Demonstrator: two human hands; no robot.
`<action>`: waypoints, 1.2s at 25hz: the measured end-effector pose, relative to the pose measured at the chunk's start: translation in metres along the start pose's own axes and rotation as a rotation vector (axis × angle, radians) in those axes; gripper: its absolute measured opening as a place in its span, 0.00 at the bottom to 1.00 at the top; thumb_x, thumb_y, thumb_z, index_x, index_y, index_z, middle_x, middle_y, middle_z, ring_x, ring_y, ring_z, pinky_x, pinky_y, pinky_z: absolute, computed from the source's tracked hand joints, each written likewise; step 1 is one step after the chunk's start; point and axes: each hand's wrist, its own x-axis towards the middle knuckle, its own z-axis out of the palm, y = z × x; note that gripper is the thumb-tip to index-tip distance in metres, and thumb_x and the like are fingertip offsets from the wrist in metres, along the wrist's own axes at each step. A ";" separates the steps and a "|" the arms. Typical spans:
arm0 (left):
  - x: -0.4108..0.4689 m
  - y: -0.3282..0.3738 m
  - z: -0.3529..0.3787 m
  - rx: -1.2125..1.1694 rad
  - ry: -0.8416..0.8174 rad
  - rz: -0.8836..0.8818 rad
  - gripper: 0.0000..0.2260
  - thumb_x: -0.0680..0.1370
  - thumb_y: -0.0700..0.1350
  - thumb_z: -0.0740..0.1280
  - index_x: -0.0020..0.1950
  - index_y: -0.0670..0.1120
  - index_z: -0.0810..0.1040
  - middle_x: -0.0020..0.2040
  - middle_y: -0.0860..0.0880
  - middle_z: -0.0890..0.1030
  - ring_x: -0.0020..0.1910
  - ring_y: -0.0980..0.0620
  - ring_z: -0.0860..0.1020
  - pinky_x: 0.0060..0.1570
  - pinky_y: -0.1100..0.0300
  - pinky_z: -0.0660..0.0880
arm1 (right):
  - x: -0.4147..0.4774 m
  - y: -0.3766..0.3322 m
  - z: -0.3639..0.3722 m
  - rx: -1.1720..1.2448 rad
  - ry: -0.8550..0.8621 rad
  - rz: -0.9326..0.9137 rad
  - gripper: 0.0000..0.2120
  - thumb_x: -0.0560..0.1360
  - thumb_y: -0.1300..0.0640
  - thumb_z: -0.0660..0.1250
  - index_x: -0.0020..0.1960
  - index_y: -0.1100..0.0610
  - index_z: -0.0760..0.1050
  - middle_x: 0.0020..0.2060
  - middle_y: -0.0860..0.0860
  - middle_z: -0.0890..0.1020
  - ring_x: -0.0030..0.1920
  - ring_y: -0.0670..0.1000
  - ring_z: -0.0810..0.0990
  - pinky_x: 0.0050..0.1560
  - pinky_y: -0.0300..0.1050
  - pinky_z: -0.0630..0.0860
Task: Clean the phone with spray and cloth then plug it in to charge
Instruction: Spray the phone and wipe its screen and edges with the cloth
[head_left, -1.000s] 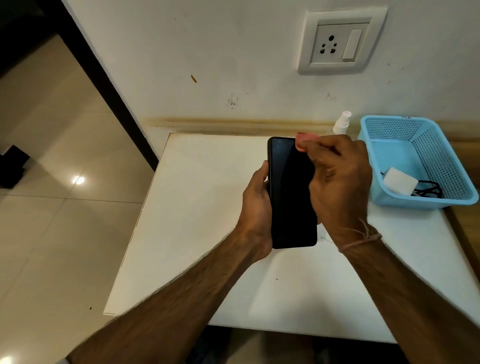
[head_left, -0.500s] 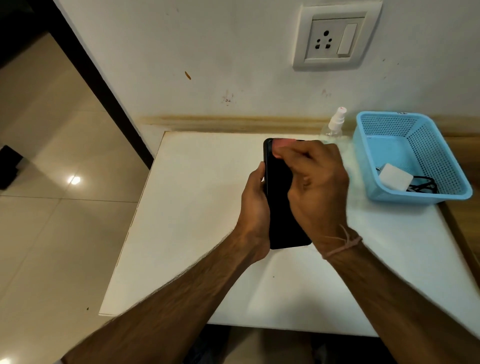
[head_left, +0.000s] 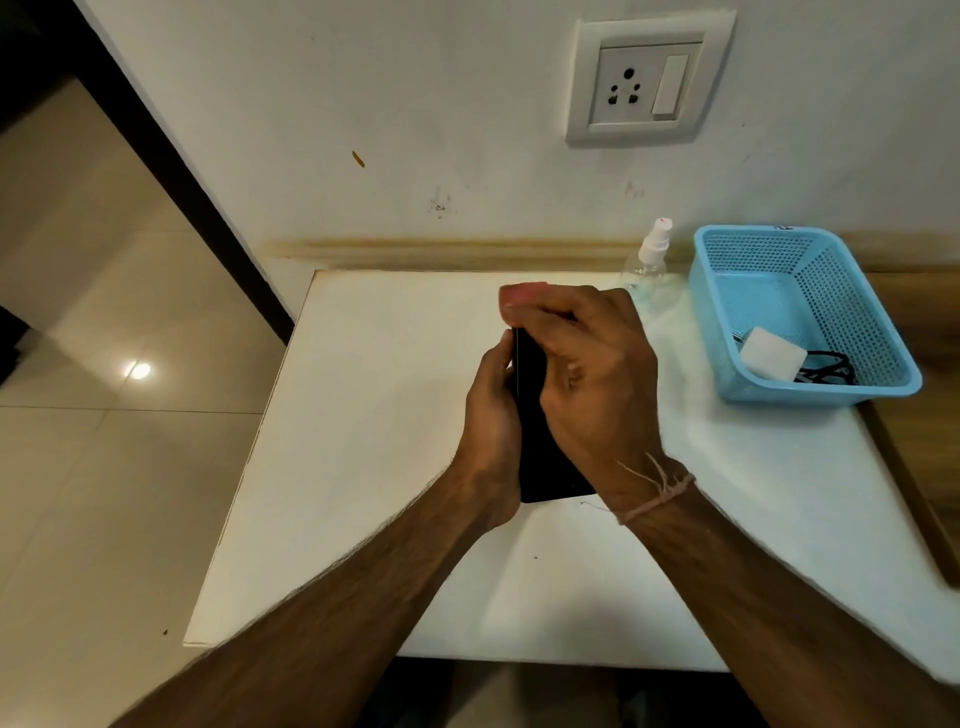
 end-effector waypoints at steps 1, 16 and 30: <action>0.000 0.000 -0.002 0.008 -0.007 -0.003 0.22 0.83 0.60 0.56 0.58 0.45 0.82 0.48 0.45 0.86 0.47 0.46 0.85 0.46 0.56 0.81 | 0.003 0.005 -0.004 -0.031 0.007 -0.018 0.11 0.77 0.61 0.68 0.59 0.54 0.81 0.54 0.48 0.81 0.55 0.49 0.78 0.59 0.41 0.76; -0.004 0.004 -0.002 0.096 -0.052 0.012 0.26 0.83 0.62 0.52 0.56 0.45 0.81 0.42 0.45 0.86 0.36 0.46 0.84 0.35 0.54 0.82 | 0.022 0.025 -0.032 -0.132 0.114 0.022 0.11 0.75 0.64 0.70 0.56 0.57 0.83 0.52 0.50 0.83 0.54 0.53 0.78 0.65 0.47 0.73; -0.001 0.004 -0.005 0.057 -0.014 -0.006 0.25 0.80 0.64 0.57 0.56 0.46 0.82 0.46 0.45 0.84 0.42 0.45 0.83 0.44 0.55 0.80 | 0.018 0.012 -0.022 -0.191 0.111 0.007 0.11 0.75 0.64 0.69 0.56 0.56 0.83 0.52 0.49 0.83 0.52 0.55 0.77 0.60 0.38 0.72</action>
